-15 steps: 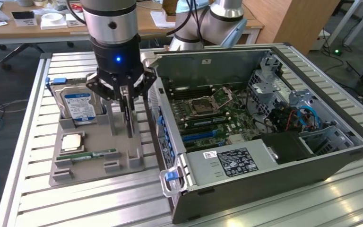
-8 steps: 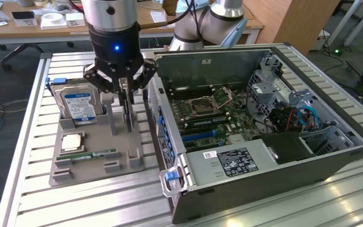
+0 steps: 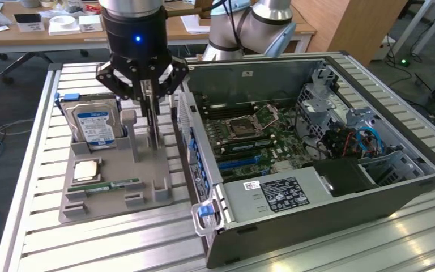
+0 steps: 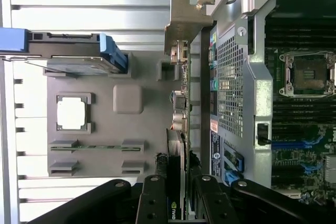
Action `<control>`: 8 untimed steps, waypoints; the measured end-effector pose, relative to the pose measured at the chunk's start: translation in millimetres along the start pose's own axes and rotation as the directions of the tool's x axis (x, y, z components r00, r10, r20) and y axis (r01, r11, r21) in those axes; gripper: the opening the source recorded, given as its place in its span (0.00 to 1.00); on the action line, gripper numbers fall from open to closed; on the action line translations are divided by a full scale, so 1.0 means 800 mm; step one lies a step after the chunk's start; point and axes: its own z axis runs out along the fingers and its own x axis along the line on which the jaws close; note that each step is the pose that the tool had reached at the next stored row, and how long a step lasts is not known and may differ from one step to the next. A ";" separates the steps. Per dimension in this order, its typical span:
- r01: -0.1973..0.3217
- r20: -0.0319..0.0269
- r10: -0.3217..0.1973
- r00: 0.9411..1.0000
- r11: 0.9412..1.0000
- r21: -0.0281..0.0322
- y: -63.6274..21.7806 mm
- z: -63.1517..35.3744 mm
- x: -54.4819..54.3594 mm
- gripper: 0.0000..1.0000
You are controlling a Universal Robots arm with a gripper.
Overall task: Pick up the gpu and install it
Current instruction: 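Pick up the gpu and move the gpu toward the slot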
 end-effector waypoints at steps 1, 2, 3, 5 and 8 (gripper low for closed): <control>0.000 0.000 0.000 1.000 1.000 0.000 0.000 -0.004 0.000 0.26; 0.000 0.000 0.000 1.000 1.000 0.000 0.000 -0.008 0.000 0.26; -0.001 0.000 0.001 1.000 1.000 0.000 0.001 -0.012 0.000 0.26; -0.001 0.000 0.001 1.000 1.000 0.000 0.001 -0.020 -0.001 0.26; -0.002 0.000 0.002 1.000 1.000 0.000 0.001 -0.030 -0.001 0.26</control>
